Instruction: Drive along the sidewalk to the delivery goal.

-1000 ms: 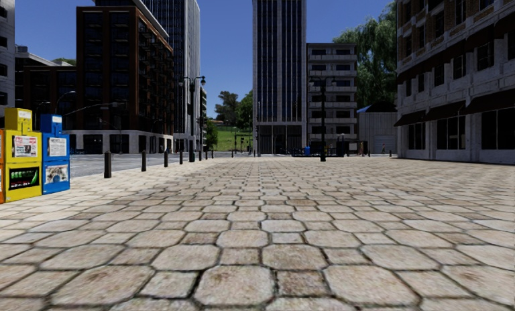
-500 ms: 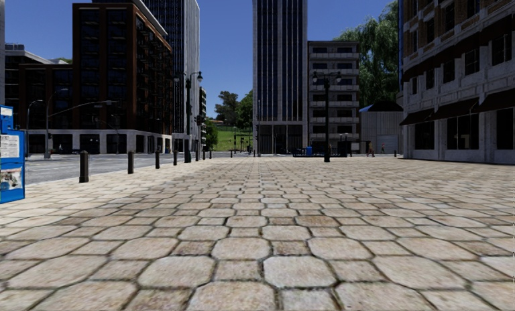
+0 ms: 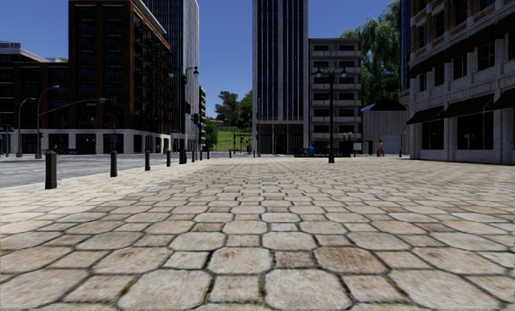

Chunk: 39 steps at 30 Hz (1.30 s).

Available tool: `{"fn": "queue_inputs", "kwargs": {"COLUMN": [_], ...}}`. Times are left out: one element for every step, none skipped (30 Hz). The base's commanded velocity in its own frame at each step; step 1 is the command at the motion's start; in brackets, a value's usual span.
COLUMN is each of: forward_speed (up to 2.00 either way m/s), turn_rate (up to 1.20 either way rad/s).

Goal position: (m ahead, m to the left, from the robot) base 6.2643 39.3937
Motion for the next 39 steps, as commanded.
{"fn": "queue_inputs", "kwargs": {"forward_speed": [2.00,2.00,2.00,2.00,2.00,2.00,2.00,2.00,2.00,2.00,2.00,2.00,2.00,2.00,2.00,2.00,2.00,2.00,2.00,2.00,2.00,2.00,2.00,2.00,2.00,2.00,2.00,2.00,2.00,2.00,2.00,2.00,2.00,2.00,2.00,2.00,2.00,2.00,2.00], "turn_rate": [0.00,0.00,0.00,0.00,0.00,0.00,0.00,0.00,0.00,0.00,0.00,0.00,0.00,0.00,0.00,0.00,0.00,0.00,0.00,0.00,0.00,0.00,0.00,0.00,0.00,0.00,0.00,0.00,0.00,0.00,0.00,0.00,0.00,0.00,0.00,0.00,0.00,0.00,0.00]}}
